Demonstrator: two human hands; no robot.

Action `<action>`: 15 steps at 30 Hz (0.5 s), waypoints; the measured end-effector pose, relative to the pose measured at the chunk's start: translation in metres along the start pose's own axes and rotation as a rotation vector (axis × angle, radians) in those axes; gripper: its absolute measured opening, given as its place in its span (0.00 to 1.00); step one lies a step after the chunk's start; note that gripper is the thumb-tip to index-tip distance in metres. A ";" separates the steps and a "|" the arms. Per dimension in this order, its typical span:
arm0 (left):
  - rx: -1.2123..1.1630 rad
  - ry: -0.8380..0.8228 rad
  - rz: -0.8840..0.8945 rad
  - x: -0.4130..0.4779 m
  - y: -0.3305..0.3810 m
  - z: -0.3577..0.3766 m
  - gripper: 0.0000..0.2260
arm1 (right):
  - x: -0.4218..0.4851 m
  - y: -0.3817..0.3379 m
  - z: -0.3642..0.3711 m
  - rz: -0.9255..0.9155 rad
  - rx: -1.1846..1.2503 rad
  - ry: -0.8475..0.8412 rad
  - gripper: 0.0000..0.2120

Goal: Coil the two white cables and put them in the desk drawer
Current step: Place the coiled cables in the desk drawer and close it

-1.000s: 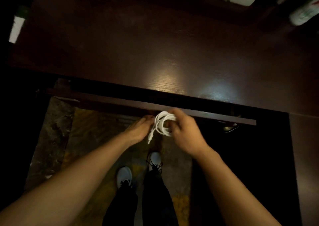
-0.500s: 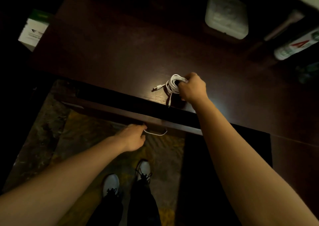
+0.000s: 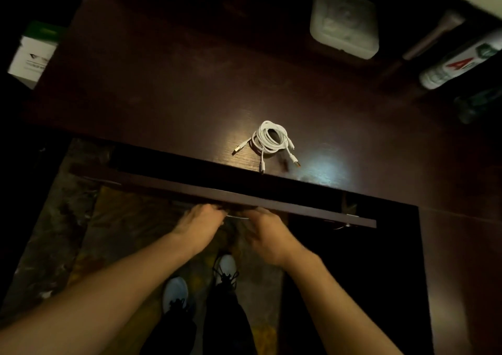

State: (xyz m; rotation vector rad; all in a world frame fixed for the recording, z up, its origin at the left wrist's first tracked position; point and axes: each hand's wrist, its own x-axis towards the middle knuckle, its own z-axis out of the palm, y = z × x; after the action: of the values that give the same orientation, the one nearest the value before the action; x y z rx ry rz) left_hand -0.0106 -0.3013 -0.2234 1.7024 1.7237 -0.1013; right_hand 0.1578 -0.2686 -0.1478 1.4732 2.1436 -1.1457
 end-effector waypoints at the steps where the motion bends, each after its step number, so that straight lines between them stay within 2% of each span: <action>1: 0.009 0.004 -0.003 0.002 -0.002 0.003 0.10 | 0.009 0.003 0.017 0.010 -0.039 0.036 0.21; 8: -0.023 0.037 -0.018 0.006 0.001 0.016 0.14 | 0.037 0.012 0.075 0.071 -0.159 0.147 0.20; 12: -0.131 0.052 -0.073 -0.003 0.009 0.021 0.11 | 0.020 0.010 0.092 0.082 -0.034 0.175 0.24; 15: -0.194 0.048 -0.104 -0.010 0.009 0.030 0.12 | 0.017 0.010 0.101 0.099 0.038 0.190 0.21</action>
State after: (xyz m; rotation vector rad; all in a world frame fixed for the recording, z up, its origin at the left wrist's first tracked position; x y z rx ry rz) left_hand 0.0089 -0.3243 -0.2371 1.4854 1.7956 0.0582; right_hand 0.1409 -0.3319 -0.2276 1.7481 2.1516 -1.0550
